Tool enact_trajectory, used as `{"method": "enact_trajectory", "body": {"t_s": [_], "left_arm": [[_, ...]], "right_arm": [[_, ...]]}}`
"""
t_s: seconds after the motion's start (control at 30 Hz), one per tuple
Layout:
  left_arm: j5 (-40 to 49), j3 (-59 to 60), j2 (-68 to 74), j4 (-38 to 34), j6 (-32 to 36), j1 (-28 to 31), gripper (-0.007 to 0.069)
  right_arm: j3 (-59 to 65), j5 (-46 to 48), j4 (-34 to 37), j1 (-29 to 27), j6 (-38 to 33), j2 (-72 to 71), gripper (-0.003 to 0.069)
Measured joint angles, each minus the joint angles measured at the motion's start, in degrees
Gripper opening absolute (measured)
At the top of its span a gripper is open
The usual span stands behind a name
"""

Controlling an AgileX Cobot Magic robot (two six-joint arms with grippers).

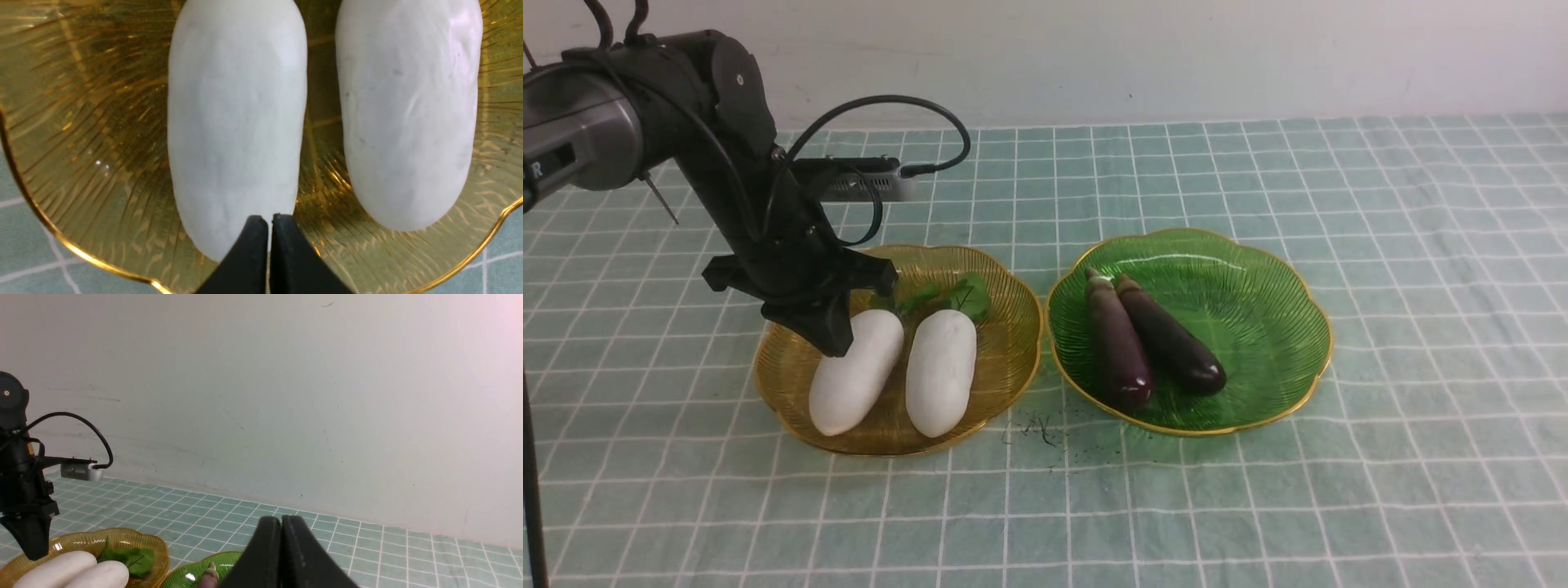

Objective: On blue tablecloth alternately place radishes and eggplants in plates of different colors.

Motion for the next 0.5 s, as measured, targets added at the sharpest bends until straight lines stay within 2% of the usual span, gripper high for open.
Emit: {"method": "enact_trajectory", "body": {"t_s": [0.23, 0.5], "left_arm": [[0.0, 0.0, 0.0, 0.0, 0.0, 0.0, -0.0008], [0.0, -0.3, -3.1, 0.3, 0.0, -0.1, -0.0008]], "right_arm": [[4.5, -0.2, 0.0, -0.5, 0.0, -2.6, -0.0015], [19.5, -0.1, 0.0, -11.5, 0.0, -7.9, -0.0015]]}}
